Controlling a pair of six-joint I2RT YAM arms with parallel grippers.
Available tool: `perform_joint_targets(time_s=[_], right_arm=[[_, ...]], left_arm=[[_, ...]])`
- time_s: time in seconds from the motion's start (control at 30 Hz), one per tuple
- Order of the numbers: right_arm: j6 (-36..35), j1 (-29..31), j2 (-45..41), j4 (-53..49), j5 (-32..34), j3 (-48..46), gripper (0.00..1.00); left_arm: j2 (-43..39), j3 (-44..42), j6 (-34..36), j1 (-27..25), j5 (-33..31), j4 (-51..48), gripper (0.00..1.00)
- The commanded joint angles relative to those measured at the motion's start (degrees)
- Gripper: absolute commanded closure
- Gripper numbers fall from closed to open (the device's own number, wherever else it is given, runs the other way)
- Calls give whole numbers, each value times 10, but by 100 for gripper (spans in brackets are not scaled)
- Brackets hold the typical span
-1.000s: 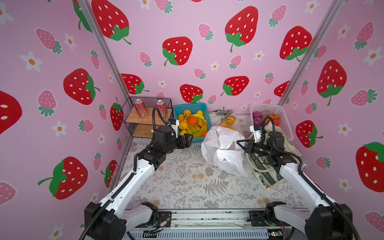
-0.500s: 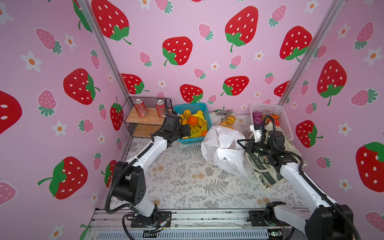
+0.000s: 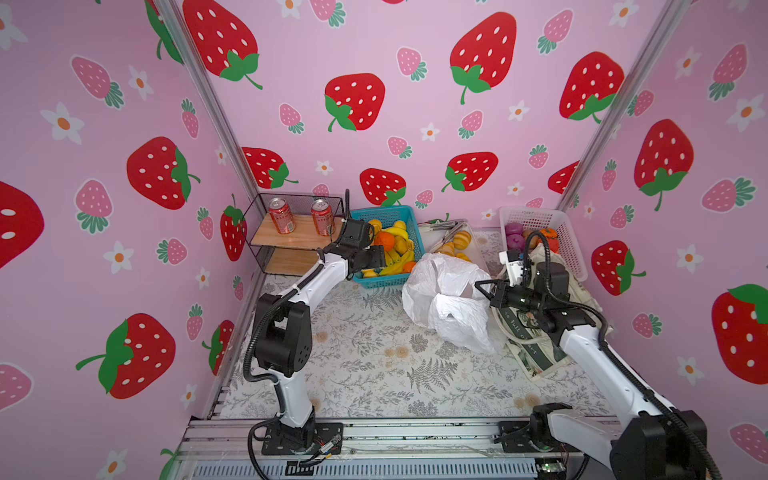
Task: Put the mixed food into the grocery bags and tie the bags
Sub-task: 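Lower the left gripper into the teal basket and grasp an orange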
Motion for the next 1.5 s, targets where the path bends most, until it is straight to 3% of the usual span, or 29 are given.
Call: perform_joint_targets(time_s=[0.0,0.13,0.4,0.8,1.13,1.23,1.47], right_arm=[[-4,-2,-7,4,7,14,99],[-1,-1,-5,8,5,12,99],[-2,-1,-1,10,5,12,99],[-8,-1,-1,8,5,10,99],[-7,-1,5,15,1,9,99],[-4,-1,7,15,0,10,99],[-5,-1,6,14,2,11,99]], left_arm=[[33,56,29,0,-24,-42,25],[78,107,64,-6,-67,-58,25],[177,249,69,-8,-12,-81,22],[342,486,95,-8,-41,-134,16],[412,568,143,-10,-71,-122,9],[423,579,146,-11,-63,-120,13],[412,578,144,-12,-43,-118,35]])
